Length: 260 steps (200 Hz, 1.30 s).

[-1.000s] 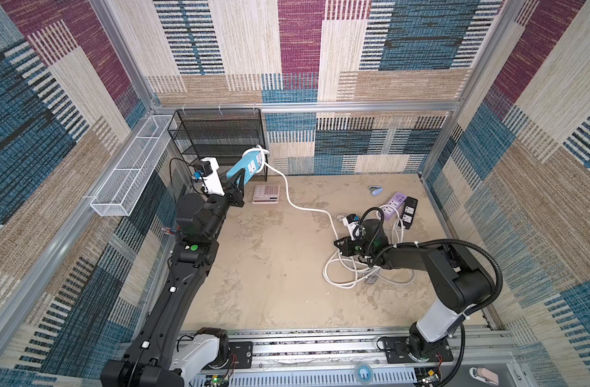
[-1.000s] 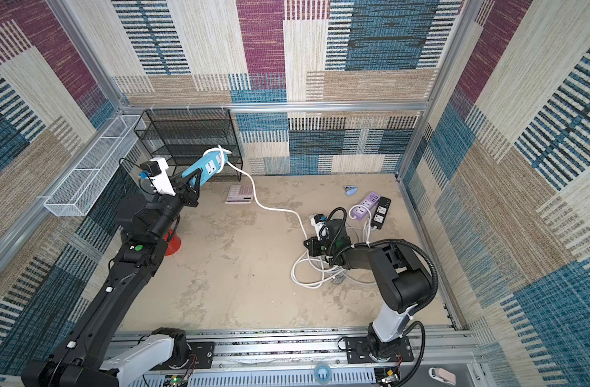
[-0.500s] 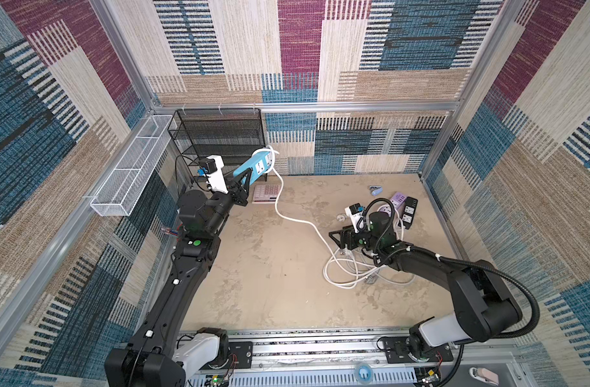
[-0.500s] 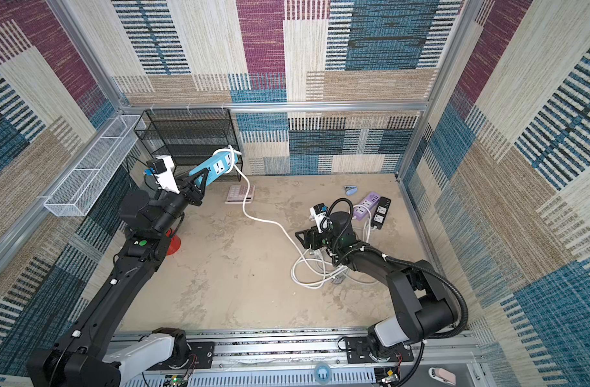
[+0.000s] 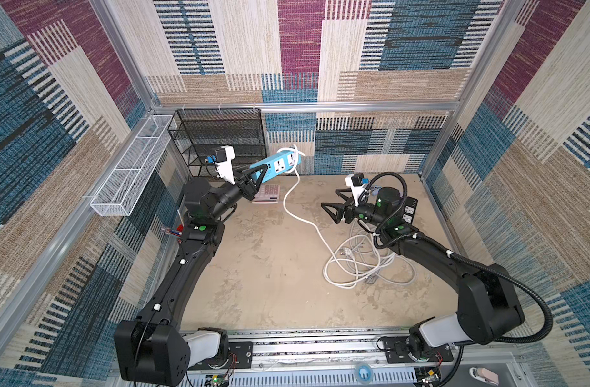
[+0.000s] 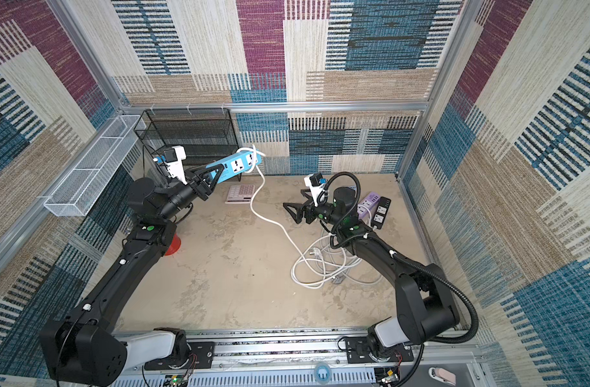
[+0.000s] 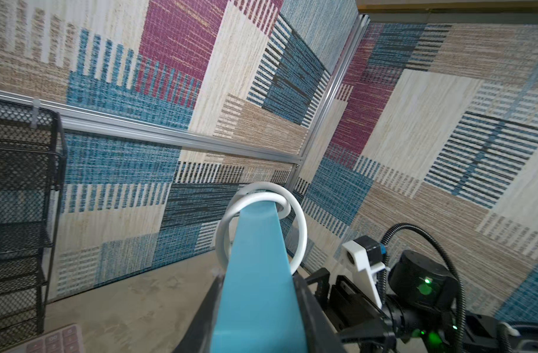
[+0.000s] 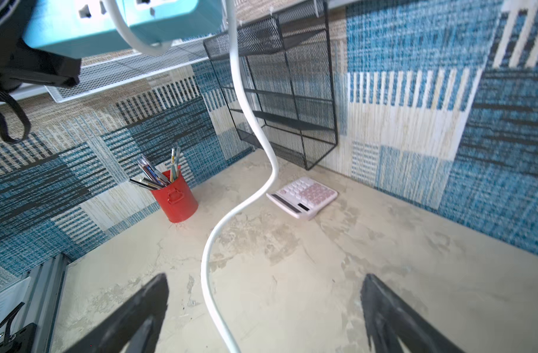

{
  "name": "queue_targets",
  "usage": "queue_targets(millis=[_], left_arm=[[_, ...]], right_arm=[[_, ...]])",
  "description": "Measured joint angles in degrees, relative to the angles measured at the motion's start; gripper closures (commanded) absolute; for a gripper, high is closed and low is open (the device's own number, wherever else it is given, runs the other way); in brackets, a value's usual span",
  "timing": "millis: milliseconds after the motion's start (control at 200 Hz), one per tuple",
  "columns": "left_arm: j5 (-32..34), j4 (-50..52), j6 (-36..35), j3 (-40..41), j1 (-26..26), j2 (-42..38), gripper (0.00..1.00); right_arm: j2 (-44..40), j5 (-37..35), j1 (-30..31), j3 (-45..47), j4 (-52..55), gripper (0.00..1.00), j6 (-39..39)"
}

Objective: Unwrap the cord wrapped around the power strip
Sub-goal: Unwrap the power cord from the power strip.

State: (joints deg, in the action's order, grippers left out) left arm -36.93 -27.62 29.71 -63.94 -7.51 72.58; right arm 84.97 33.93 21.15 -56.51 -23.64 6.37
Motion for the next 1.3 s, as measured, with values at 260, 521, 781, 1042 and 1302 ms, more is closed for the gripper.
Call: queue_targets(millis=[260, 521, 781, 1042, 1302], left_arm=[[-5.95, -7.76, 6.56, -0.76, -0.13, 1.95, 1.0], [-8.48, -11.63, 10.91, -1.09, -0.79, 3.1, 1.0], [-9.64, -12.83, 12.28, -1.14, -1.75, 3.61, 1.0], [-9.92, -12.98, 12.31, -1.16, -2.36, 3.76, 1.0], [-9.92, -13.44, 12.76, -1.2, -3.02, 4.0, 1.0]], right_arm=[[7.48, 4.2, 0.0, -9.33, -9.03, 0.02, -0.44], [13.09, 8.83, 0.07, -13.77, -17.88, 0.02, 1.49], [18.62, 11.21, 0.81, -19.61, -21.64, 0.31, 2.64], [21.51, 12.96, 1.55, -21.97, -22.58, 1.0, 4.66], [22.34, 12.76, 1.6, -24.35, -22.77, 1.0, 4.66]])
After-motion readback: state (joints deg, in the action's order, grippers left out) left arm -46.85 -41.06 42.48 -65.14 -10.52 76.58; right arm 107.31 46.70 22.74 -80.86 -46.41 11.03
